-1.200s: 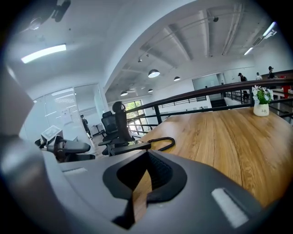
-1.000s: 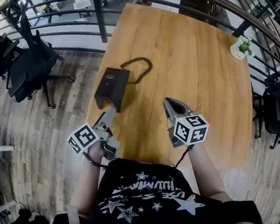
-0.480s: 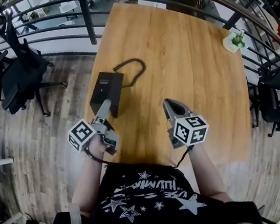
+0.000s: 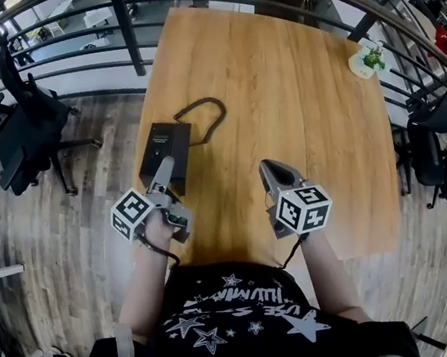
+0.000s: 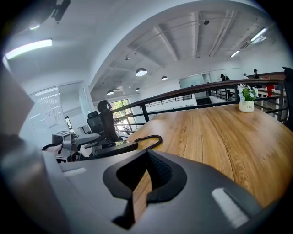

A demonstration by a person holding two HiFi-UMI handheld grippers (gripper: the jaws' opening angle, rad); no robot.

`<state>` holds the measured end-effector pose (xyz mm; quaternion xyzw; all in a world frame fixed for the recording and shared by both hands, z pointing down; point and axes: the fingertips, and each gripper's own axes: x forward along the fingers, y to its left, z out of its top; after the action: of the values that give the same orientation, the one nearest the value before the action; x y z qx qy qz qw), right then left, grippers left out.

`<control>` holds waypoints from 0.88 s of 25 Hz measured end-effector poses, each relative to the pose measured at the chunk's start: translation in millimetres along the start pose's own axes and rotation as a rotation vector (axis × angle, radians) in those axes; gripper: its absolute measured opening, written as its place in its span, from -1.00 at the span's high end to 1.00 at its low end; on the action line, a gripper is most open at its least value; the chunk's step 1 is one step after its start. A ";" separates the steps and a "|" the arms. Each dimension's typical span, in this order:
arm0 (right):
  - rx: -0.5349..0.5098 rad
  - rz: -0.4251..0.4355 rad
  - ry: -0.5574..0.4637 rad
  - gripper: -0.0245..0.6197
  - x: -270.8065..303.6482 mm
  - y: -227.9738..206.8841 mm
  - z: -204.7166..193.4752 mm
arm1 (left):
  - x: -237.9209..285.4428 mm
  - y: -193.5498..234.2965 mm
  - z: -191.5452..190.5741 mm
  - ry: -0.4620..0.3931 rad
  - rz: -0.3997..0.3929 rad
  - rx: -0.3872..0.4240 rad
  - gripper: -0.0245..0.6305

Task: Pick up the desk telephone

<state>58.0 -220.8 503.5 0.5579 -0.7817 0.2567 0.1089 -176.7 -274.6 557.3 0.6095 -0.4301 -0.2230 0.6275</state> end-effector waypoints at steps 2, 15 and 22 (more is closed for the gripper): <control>0.001 -0.001 0.001 0.92 1.0 -1.5 -0.2 | 3.8 1.7 -0.7 -0.002 0.007 -0.011 -0.36; 0.008 -0.008 0.024 0.92 9.1 -1.5 -4.9 | 21.5 17.6 6.7 -0.030 0.072 -0.069 -0.36; 0.015 -0.012 0.028 0.92 8.5 -3.1 -8.0 | 18.8 31.8 6.7 -0.053 0.148 -0.091 -0.06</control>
<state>56.9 -224.4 515.1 0.5598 -0.7747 0.2699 0.1173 -179.9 -288.5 592.1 0.5409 -0.4800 -0.2113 0.6576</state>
